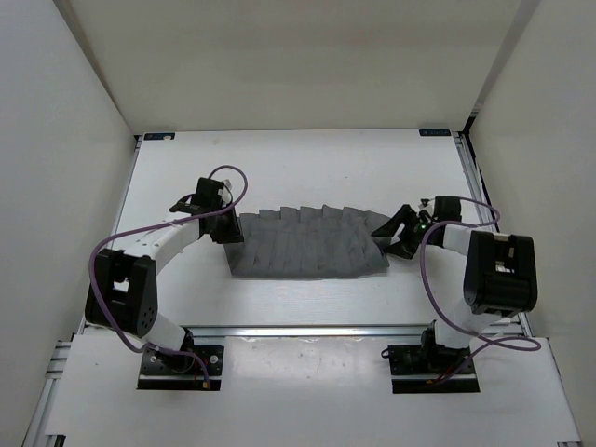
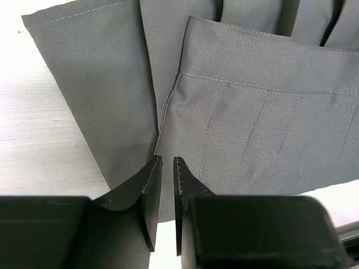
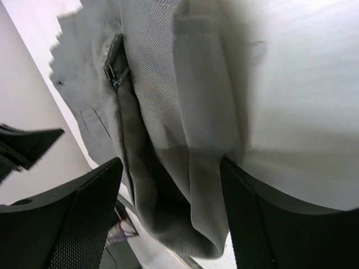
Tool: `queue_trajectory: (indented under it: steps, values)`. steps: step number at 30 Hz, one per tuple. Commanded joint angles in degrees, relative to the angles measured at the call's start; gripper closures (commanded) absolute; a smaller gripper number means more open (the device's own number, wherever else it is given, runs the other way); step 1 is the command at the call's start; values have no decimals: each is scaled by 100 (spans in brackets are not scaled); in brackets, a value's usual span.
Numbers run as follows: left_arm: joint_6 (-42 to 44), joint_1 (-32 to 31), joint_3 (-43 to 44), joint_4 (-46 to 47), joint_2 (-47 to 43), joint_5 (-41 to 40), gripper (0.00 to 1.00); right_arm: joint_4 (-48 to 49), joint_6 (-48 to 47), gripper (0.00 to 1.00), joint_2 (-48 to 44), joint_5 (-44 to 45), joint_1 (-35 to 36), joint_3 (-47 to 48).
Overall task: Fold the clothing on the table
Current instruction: Fold the skirt
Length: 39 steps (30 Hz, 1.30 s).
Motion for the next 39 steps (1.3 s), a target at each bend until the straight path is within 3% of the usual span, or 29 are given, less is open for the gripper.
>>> queue_trajectory:
  steps: [1,4,7,8,10,11,19,27,35,39]
  values:
    - [-27,-20,-41,-25,-292,-110,74,46,-383,24,334,-364,256,419]
    - [-19,-3,-85,-43,-318,-102,75,-366,-726,27,563,-267,547,692]
    - [-1,15,-120,-16,-318,-67,75,-884,-1034,45,669,39,802,973]
    - [-27,50,-181,19,-301,-41,75,-947,-1087,67,652,145,854,1017]
    - [-27,50,-207,97,-256,-23,78,-1123,-1088,96,486,531,855,948]
    - [-36,-11,-243,159,-256,3,80,-1167,-1087,100,337,637,794,869]
    - [-396,-600,-787,810,-11,12,83,-1615,-1184,99,-517,1095,468,779]
    - [-643,-1224,-762,1125,227,-6,83,-2310,-1105,100,-1396,1851,1284,1483]
    - [-590,-1163,-349,854,25,29,84,-2529,-1157,100,-1176,2062,1469,1588]
    - [-599,-1163,-331,871,77,47,84,-2600,-1018,100,-1002,2088,1960,2307]
